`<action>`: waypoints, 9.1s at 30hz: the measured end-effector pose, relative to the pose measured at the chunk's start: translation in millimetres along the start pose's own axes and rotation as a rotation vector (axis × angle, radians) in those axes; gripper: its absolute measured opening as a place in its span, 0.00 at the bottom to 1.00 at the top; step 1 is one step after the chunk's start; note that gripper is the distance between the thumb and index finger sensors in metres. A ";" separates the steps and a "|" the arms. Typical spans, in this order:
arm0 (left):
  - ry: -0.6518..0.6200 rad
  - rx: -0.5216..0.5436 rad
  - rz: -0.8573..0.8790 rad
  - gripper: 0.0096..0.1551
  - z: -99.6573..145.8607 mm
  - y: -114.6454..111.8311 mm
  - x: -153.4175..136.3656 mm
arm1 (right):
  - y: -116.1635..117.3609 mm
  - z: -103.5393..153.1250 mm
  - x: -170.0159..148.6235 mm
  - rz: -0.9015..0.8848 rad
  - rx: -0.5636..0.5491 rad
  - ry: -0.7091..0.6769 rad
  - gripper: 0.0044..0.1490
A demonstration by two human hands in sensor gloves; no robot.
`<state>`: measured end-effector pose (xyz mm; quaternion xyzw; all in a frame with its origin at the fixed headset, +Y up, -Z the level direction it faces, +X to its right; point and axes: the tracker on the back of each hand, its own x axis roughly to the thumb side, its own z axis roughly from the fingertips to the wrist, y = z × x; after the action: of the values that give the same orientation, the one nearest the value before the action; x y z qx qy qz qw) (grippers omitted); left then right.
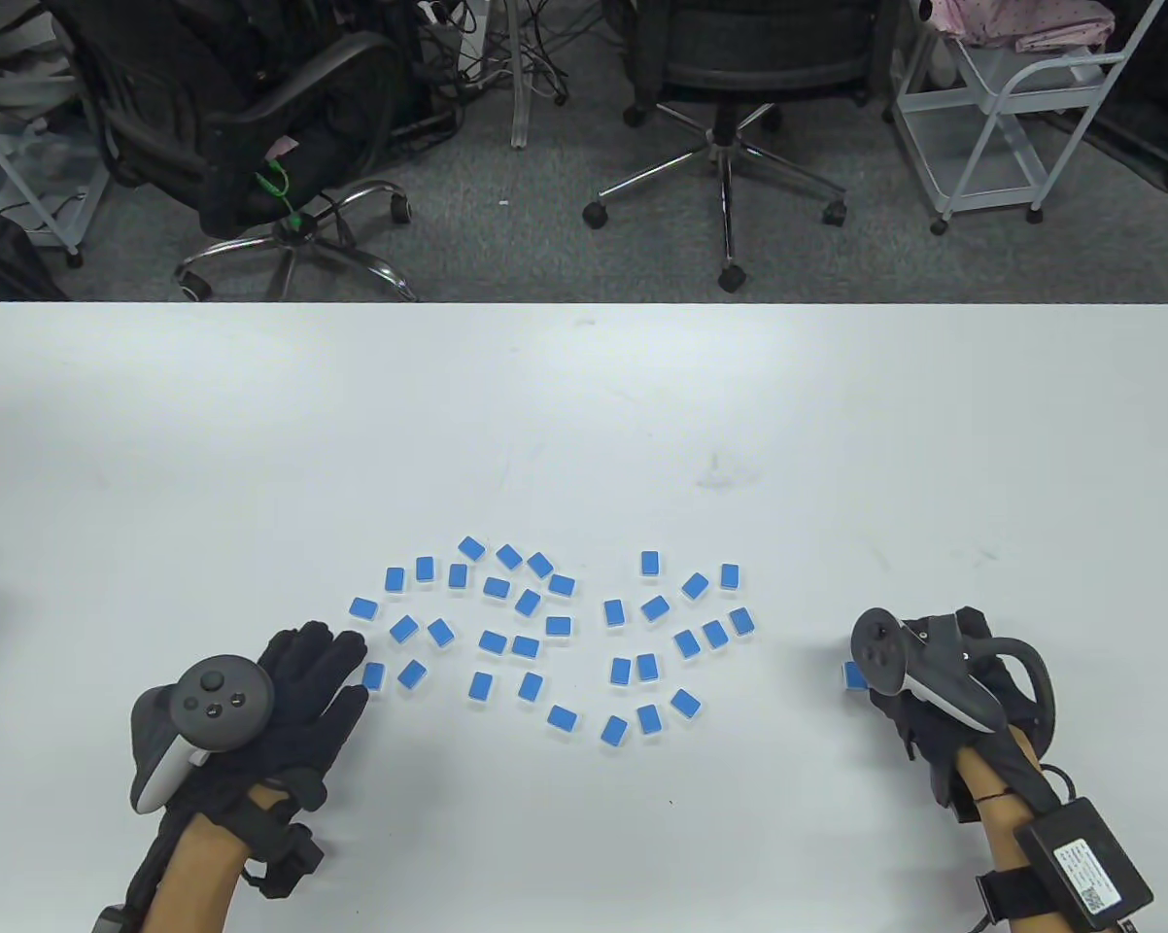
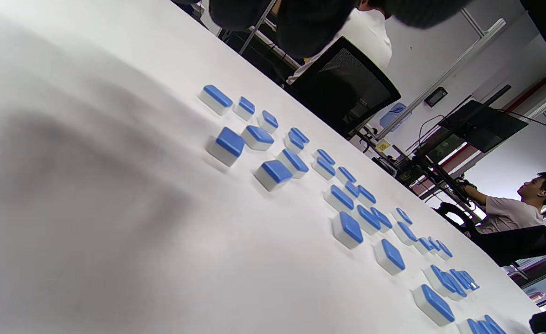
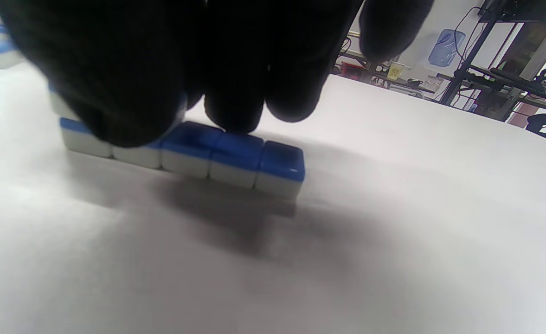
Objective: Build mahjong tile wall
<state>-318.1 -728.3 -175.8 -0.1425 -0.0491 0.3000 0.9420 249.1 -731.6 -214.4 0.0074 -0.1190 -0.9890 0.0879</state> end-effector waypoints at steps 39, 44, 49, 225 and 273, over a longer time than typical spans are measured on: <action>-0.003 0.035 0.016 0.41 6.3 6.1 0.9 | -23.2 19.8 82.9 0.147 -0.227 -0.162 0.39; 0.001 0.045 0.021 0.41 8.5 9.8 -1.4 | -21.5 0.9 121.5 0.324 -0.151 -0.122 0.50; -0.016 0.047 0.010 0.41 8.9 9.5 2.0 | -16.6 -30.9 143.6 0.377 -0.097 -0.072 0.42; 0.024 -0.020 0.034 0.41 6.1 -2.2 -1.5 | 12.2 1.0 -29.1 0.004 0.015 0.088 0.39; -0.005 0.023 0.028 0.41 12.3 7.4 1.0 | -55.0 6.5 45.1 0.036 -0.239 -0.015 0.37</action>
<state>-323.6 -719.0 -166.3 -0.1317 -0.0462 0.3140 0.9391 194.9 -685.5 -220.8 -0.0129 -0.0010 -0.9944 0.1051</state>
